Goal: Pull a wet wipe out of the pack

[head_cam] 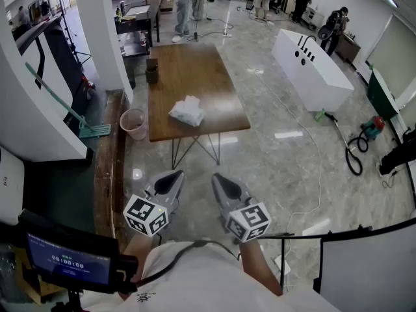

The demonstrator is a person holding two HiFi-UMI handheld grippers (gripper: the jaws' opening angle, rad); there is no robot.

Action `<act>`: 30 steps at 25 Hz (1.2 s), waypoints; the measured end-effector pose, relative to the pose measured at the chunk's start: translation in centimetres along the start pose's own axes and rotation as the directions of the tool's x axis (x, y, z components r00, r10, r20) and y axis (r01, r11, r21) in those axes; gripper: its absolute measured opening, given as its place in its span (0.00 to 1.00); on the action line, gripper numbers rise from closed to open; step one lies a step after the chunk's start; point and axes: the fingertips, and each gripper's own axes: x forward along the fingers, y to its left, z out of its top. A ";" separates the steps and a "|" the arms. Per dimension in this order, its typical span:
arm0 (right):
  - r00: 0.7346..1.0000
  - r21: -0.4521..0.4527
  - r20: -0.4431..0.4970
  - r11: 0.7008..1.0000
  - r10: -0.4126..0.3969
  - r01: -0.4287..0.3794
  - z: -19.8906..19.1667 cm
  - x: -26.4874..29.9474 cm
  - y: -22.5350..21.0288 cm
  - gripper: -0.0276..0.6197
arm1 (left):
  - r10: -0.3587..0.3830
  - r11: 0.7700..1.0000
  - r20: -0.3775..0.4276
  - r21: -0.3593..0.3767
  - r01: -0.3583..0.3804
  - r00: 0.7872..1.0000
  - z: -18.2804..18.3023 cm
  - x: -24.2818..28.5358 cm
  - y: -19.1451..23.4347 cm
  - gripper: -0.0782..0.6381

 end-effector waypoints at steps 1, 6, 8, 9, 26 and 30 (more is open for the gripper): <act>1.000 -0.002 0.001 1.000 0.003 -0.003 0.1 0.1 0.0 0.05 | 0.001 1.000 -0.001 0.001 -0.001 1.000 0.1 0.0 0.0 0.11; 1.000 -0.011 0.000 1.000 0.019 -0.019 0.4 0.4 0.2 0.05 | 0.011 1.000 -0.004 -0.005 -0.011 1.000 0.3 0.1 0.3 0.11; 1.000 -0.005 -0.003 1.000 0.024 -0.024 0.3 0.4 0.1 0.05 | 0.024 1.000 -0.007 -0.007 -0.024 1.000 0.3 0.1 0.3 0.11; 1.000 0.004 -0.004 1.000 0.030 -0.030 0.1 0.3 0.1 0.05 | 0.032 0.999 -0.009 -0.009 -0.032 0.999 0.2 0.0 0.4 0.11; 0.984 0.081 -0.070 0.984 0.164 -0.158 -3.3 -4.7 -4.3 0.06 | 0.110 0.994 -0.045 -0.010 -0.110 0.993 -3.1 3.2 -5.1 0.11; 0.987 0.099 -0.067 0.985 0.148 -0.141 -3.6 -5.6 -5.5 0.05 | 0.120 0.993 -0.044 -0.015 -0.121 0.992 -3.1 3.4 -5.4 0.11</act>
